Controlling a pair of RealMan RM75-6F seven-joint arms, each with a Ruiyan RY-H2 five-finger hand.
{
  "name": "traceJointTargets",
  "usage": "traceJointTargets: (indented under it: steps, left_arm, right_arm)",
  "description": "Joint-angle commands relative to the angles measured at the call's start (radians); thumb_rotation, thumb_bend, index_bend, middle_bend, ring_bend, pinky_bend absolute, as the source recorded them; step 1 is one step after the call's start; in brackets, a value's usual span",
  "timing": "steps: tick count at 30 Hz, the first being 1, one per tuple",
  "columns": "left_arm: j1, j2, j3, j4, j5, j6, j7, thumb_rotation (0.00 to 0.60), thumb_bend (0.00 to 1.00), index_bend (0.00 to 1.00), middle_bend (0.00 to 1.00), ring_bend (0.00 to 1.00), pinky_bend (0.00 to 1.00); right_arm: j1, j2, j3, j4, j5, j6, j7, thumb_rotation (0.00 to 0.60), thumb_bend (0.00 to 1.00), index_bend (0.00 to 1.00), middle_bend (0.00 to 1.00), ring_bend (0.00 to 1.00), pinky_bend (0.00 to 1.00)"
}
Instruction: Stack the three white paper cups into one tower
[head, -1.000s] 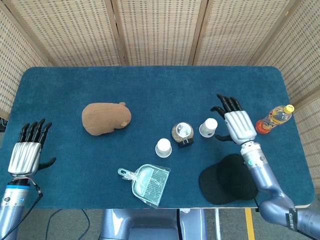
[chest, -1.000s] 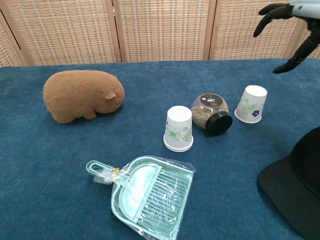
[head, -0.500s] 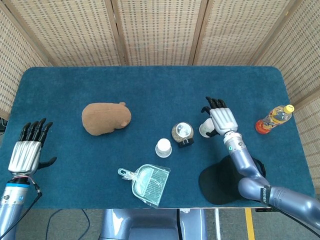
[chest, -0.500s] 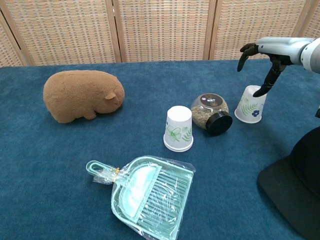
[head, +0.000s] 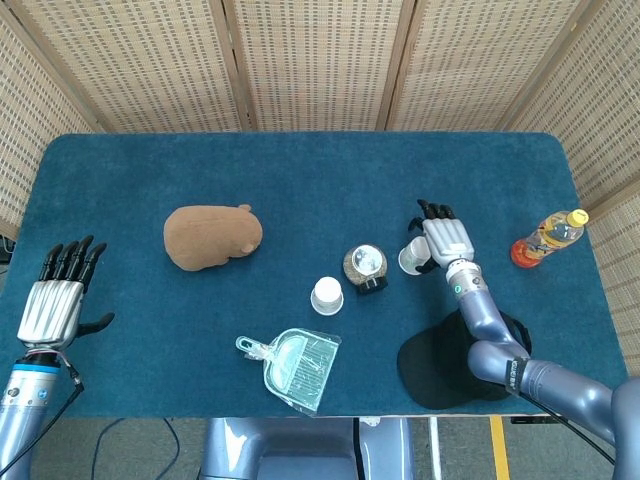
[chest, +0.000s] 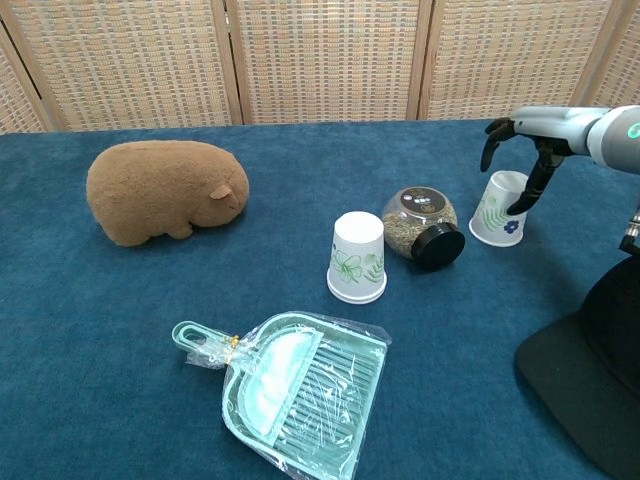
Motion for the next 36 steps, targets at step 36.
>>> traceJointTargets:
  steps: [36]
  left_arm:
    - [0.019, -0.012, -0.048, 0.037, 0.006, -0.056, -0.037, 0.600, 0.18, 0.05, 0.00, 0.00, 0.00]
  right_arm:
    - [-0.084, 0.229, 0.033, -0.584, -0.254, 0.297, 0.039, 0.600, 0.23, 0.49, 0.16, 0.00, 0.00]
